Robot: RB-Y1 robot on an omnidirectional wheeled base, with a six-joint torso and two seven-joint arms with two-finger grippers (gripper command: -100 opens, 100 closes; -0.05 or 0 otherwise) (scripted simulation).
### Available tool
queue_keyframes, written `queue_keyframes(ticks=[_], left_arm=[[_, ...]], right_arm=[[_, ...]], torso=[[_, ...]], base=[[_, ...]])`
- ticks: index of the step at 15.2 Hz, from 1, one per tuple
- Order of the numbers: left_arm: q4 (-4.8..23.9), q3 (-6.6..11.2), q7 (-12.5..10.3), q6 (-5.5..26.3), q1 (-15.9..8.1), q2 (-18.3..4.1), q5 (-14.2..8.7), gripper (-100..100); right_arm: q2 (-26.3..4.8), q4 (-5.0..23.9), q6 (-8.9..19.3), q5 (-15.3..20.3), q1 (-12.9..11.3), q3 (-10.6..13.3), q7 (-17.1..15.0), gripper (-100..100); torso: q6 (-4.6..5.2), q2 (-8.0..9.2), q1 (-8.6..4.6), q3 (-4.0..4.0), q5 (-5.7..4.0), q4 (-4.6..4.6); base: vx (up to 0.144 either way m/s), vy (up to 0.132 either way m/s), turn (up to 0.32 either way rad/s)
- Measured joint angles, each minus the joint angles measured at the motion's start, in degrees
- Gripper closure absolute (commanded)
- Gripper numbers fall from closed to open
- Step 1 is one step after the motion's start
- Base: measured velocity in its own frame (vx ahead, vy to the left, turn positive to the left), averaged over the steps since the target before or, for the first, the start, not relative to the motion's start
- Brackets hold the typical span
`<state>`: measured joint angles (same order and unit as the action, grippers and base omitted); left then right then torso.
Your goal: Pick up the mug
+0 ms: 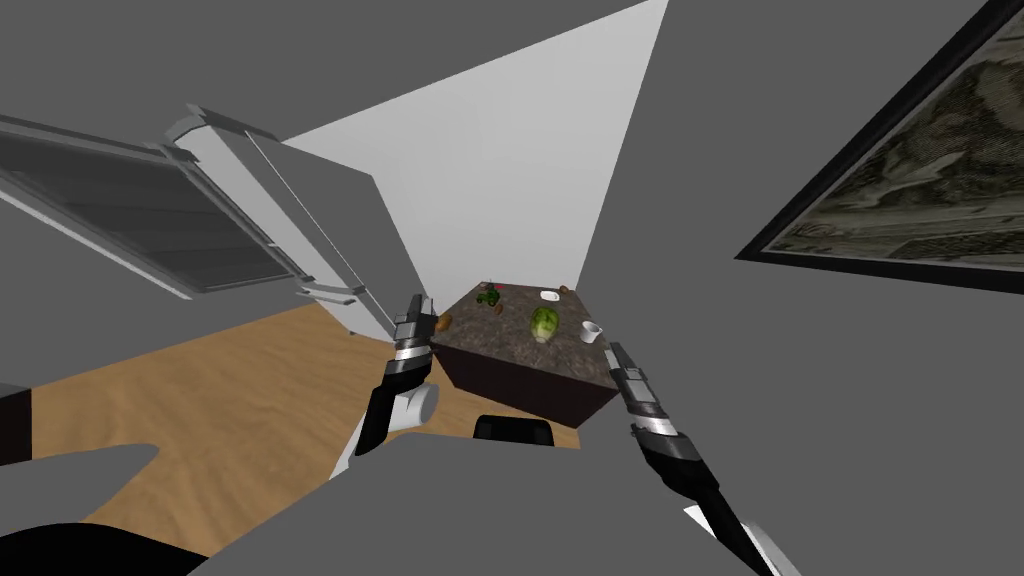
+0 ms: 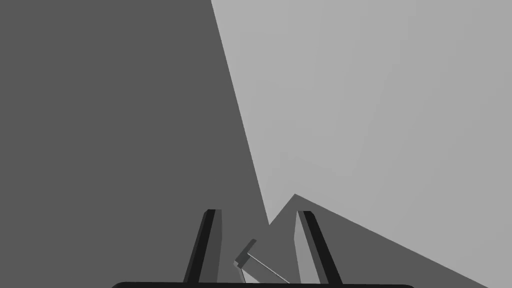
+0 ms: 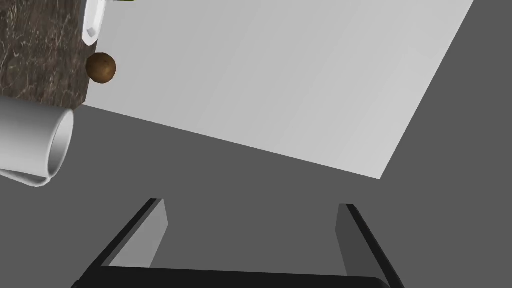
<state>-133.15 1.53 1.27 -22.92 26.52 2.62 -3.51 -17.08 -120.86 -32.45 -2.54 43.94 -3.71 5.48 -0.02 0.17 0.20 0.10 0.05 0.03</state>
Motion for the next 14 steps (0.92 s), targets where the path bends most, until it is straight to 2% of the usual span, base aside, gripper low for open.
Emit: queue_keyframes(ticks=[1, 5, 7, 10, 13, 14], left_arm=[[0.0, 0.01, 0.0, 0.0, 0.0, 0.0, 0.0, 0], [0.0, 0.00, 0.0, 0.0, 0.0, 0.0, 0.0, 0], [0.0, 0.00, 0.0, 0.0, 0.0, 0.0, 0.0, 0], [0.0, 0.00, 0.0, 0.0, 0.0, 0.0, 0.0, 0], [0.0, 0.01, 0.0, 0.0, 0.0, 0.0, 0.0, 0], [0.0, 0.00, 0.0, 0.0, 0.0, 0.0, 0.0, 0]], right_arm=[[-0.7, 1.2, -0.3, 0.1, 0.2, -0.1, -0.2, -100], [-5.0, 6.1, -1.3, 0.6, 4.6, -0.4, -1.0, -100], [-7.1, 7.5, -0.6, 1.0, 7.3, -0.6, -1.4, -100], [-10.5, 10.8, -0.2, 1.0, 9.4, -1.3, -2.4, -100], [-13.5, 13.1, 0.1, 1.4, 13.0, -1.6, -3.1, -100], [-14.5, 15.1, -0.5, 1.6, 14.0, -1.5, -3.2, -100]], torso=[[0.02, -0.02, -0.06, -0.01, -0.02, 0.00], [0.00, -0.01, 0.01, 0.00, 0.00, 0.00], [-0.02, -0.01, 0.02, -0.01, 0.01, 0.00], [-0.02, -0.05, -0.07, -0.03, -0.01, -0.01], [0.02, -0.06, -0.06, -0.03, -0.01, -0.01], [-0.04, -0.08, -0.05, -0.04, -0.01, -0.02]], base=[[-0.027, 0.049, 0.236], [-0.023, 0.065, 0.298], [-0.013, 0.055, 0.198], [-0.011, 0.053, 0.307], [0.000, 0.053, 0.242], [0.004, 0.058, 0.318]])
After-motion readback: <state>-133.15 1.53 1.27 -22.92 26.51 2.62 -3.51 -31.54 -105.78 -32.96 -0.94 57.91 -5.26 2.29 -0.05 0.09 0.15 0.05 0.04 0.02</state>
